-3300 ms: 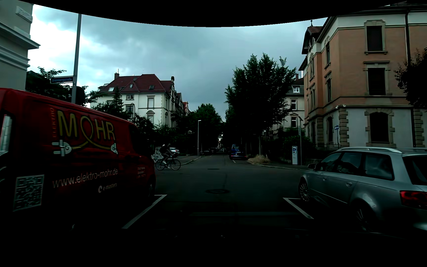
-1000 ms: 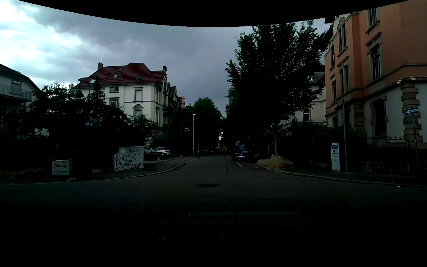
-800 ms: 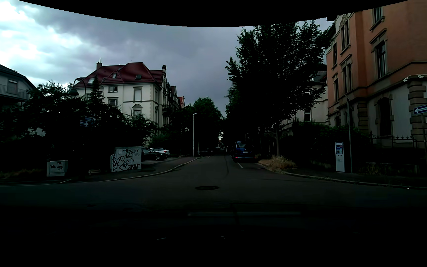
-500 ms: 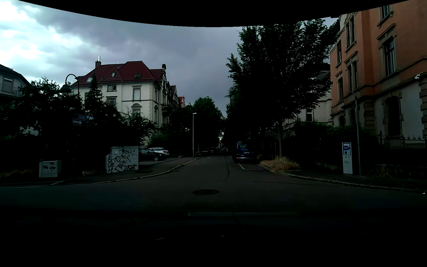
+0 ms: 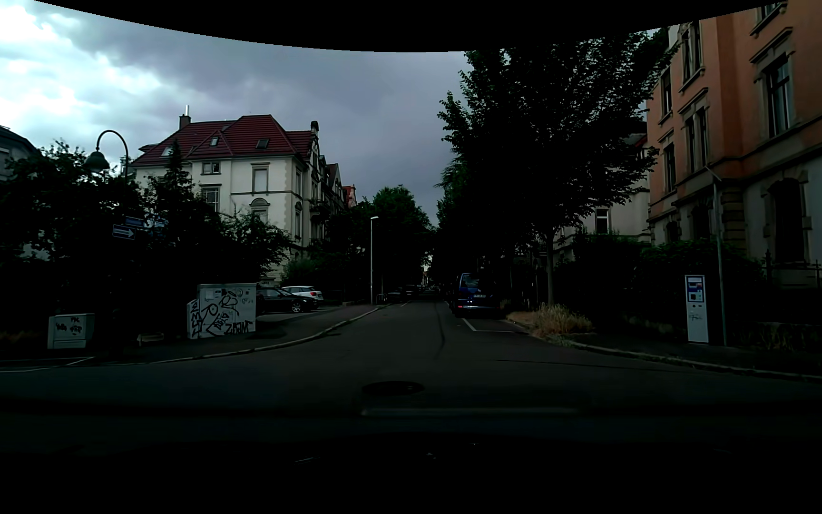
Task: Follow the waypoints while adhering to traffic rules and regulations
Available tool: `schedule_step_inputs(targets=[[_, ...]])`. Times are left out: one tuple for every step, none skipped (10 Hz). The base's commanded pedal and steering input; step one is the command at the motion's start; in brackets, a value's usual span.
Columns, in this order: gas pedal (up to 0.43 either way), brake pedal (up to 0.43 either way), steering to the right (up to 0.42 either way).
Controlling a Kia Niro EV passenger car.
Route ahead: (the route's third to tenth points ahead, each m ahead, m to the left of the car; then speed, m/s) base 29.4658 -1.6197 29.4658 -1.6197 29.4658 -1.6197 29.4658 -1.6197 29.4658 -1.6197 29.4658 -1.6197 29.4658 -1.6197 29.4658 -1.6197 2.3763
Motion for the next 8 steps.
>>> schedule_step_inputs(targets=[[0.157, 0.000, -0.019], [0.157, 0.000, -0.025], [0.157, 0.000, -0.028], [0.157, 0.000, -0.030], [0.157, 0.000, -0.030], [0.157, 0.000, -0.030], [0.157, 0.000, -0.030], [0.157, 0.000, -0.030]])
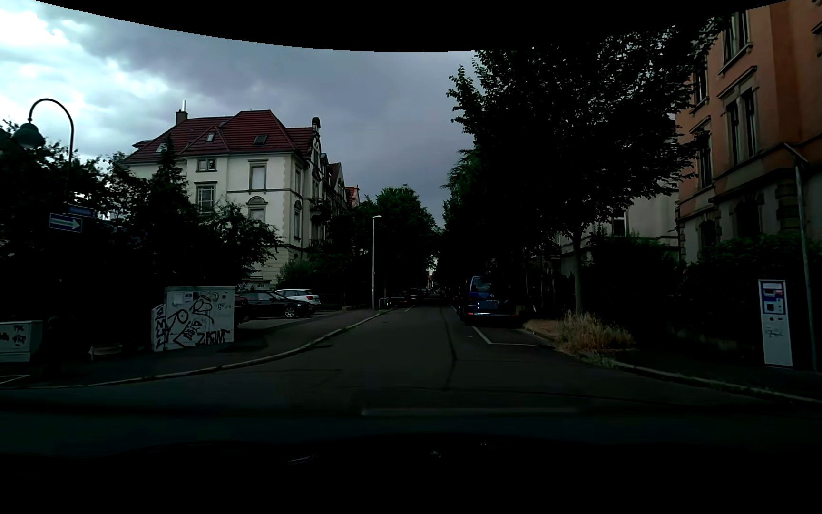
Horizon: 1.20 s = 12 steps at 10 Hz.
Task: Follow the waypoints while adhering to traffic rules and regulations
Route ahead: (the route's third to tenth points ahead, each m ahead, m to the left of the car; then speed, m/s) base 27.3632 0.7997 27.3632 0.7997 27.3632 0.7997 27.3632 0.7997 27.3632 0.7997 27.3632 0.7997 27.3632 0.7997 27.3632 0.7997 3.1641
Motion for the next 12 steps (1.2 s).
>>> schedule_step_inputs(targets=[[0.157, 0.000, -0.030], [0.157, 0.000, -0.030], [0.157, 0.000, -0.031], [0.157, 0.000, -0.030], [0.157, 0.000, -0.030], [0.157, 0.000, -0.029], [0.150, 0.000, -0.029], [0.150, 0.000, -0.029], [0.150, 0.000, -0.029], [0.138, 0.000, -0.029], [0.138, 0.000, -0.028], [0.138, 0.000, -0.029]])
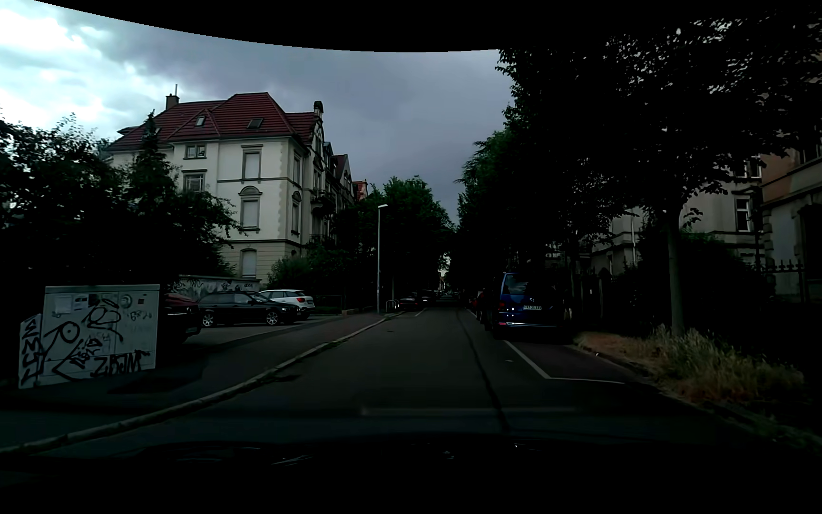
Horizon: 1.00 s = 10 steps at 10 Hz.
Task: Follow the waypoints while adhering to traffic rules and regulations
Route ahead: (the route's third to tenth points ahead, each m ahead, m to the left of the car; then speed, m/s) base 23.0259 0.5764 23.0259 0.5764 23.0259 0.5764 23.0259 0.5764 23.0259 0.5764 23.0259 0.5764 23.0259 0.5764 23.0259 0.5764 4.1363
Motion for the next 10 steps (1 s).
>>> schedule_step_inputs(targets=[[0.138, 0.000, -0.029], [0.110, 0.000, -0.029], [0.087, 0.000, -0.030], [0.087, 0.000, -0.032], [0.087, 0.000, -0.037], [0.087, 0.000, -0.042], [0.087, 0.000, -0.046], [0.079, 0.000, -0.049], [0.067, 0.000, -0.052], [0.059, 0.000, -0.054]])
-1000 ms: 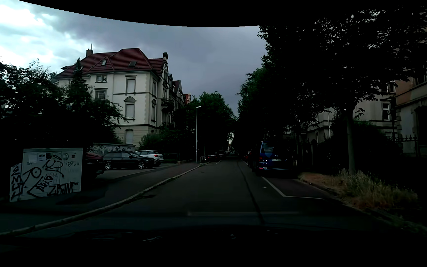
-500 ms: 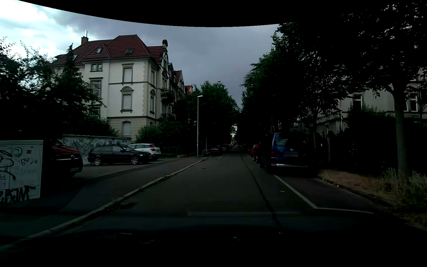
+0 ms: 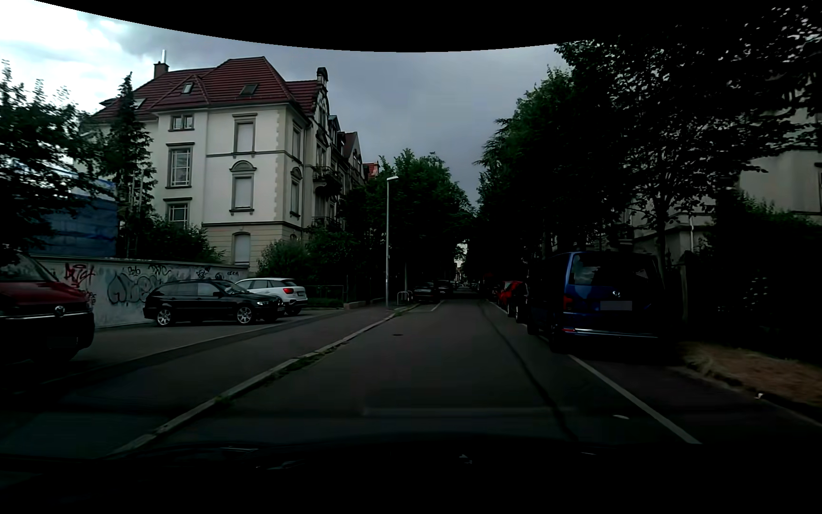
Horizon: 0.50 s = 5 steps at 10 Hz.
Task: Follow the waypoints while adhering to traffic rules and regulations
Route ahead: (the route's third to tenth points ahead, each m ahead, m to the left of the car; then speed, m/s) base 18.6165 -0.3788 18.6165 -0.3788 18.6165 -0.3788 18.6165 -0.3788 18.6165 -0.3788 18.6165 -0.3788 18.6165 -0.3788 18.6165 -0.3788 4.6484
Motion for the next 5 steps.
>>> schedule_step_inputs(targets=[[0.059, 0.000, -0.055], [0.000, 0.000, -0.056], [0.000, 0.000, -0.056], [0.000, 0.000, -0.056], [0.000, 0.000, -0.057]])
